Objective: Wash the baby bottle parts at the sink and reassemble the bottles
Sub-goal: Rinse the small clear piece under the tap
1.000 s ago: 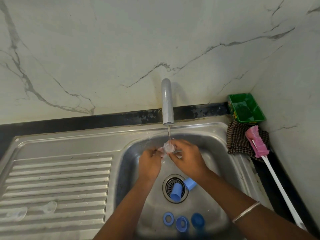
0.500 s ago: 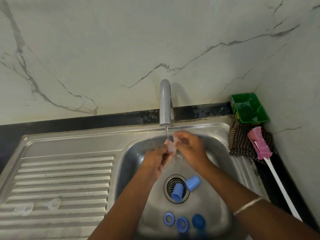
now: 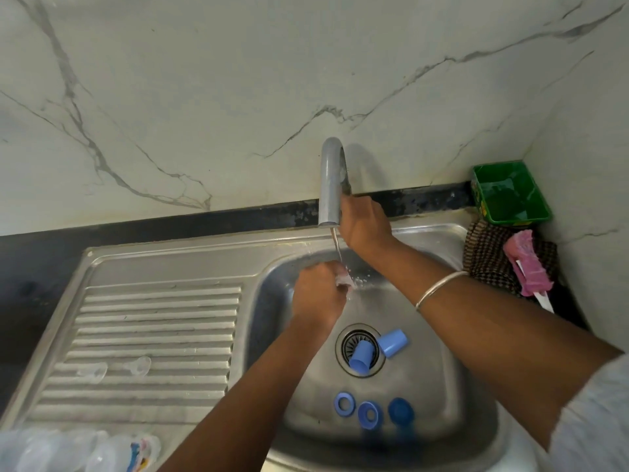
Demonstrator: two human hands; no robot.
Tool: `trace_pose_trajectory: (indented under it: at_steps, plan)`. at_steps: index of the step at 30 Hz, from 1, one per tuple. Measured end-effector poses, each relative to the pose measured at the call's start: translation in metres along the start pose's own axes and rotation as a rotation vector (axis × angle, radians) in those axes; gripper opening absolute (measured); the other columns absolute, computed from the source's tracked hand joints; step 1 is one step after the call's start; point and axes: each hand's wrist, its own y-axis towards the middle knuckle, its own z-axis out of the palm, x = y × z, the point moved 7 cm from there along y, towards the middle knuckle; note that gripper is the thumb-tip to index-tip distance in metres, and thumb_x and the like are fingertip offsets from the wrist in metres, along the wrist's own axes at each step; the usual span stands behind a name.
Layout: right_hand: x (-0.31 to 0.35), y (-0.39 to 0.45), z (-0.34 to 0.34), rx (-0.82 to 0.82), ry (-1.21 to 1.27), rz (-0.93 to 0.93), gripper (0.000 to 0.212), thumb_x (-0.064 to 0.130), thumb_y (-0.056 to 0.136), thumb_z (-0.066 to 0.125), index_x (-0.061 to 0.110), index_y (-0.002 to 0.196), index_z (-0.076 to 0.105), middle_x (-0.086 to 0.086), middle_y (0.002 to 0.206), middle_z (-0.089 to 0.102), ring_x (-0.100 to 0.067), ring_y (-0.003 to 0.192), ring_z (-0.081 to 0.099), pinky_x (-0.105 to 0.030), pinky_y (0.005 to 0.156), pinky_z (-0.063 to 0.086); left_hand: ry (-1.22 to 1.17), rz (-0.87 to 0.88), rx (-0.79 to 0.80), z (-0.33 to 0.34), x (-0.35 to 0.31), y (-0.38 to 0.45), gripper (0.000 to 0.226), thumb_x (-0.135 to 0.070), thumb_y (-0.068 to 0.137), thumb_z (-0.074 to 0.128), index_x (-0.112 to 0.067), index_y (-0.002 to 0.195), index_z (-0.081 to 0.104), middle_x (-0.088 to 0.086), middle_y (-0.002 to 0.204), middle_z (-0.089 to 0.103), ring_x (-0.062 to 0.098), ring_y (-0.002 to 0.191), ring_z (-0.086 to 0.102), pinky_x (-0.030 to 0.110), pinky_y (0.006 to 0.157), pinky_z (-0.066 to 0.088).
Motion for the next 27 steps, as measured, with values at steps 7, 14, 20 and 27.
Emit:
trace_pose_trajectory:
  at_steps: [7,14,20,27]
  plan:
    - [-0.012,-0.016,-0.004,-0.104,0.189,0.007,0.027,0.033,0.105,0.042,0.011,0.109,0.058,-0.008,0.077,0.061,-0.03,0.074,0.065,-0.032,0.062,0.047,0.171,0.124,0.001,-0.001,-0.007,-0.025,0.02,-0.027,0.089,0.072,-0.021,0.109,0.07,0.0,0.106,0.071,0.018,0.095,0.067,0.028,0.082,0.053]
    - [-0.043,-0.131,0.053,0.239,0.812,0.289,0.015,0.028,0.097,0.059,0.026,0.112,0.058,-0.008,0.095,0.07,-0.023,0.072,0.07,-0.039,0.063,0.061,-0.094,-0.109,0.052,0.01,0.026,-0.061,0.031,-0.046,0.081,0.077,-0.016,0.08,0.071,-0.005,0.073,0.068,0.01,0.069,0.063,0.018,0.062,0.044]
    - [-0.04,-0.195,0.055,0.482,0.727,0.157,0.013,0.017,0.09,0.071,0.017,0.1,0.079,-0.001,0.087,0.077,-0.012,0.076,0.073,-0.026,0.07,0.06,-0.261,-0.322,0.12,0.021,0.046,-0.098,0.019,-0.026,0.087,0.072,-0.018,0.069,0.073,0.0,0.063,0.071,0.017,0.067,0.07,0.037,0.076,0.059]
    - [-0.022,-0.221,0.046,0.521,0.574,0.072,0.031,0.03,0.066,0.093,0.012,0.079,0.071,-0.004,0.081,0.074,-0.011,0.075,0.07,-0.024,0.076,0.057,-0.264,-0.326,0.127,0.021,0.048,-0.126,0.015,-0.017,0.09,0.065,-0.011,0.086,0.079,-0.002,0.068,0.071,0.012,0.065,0.068,0.027,0.064,0.058]
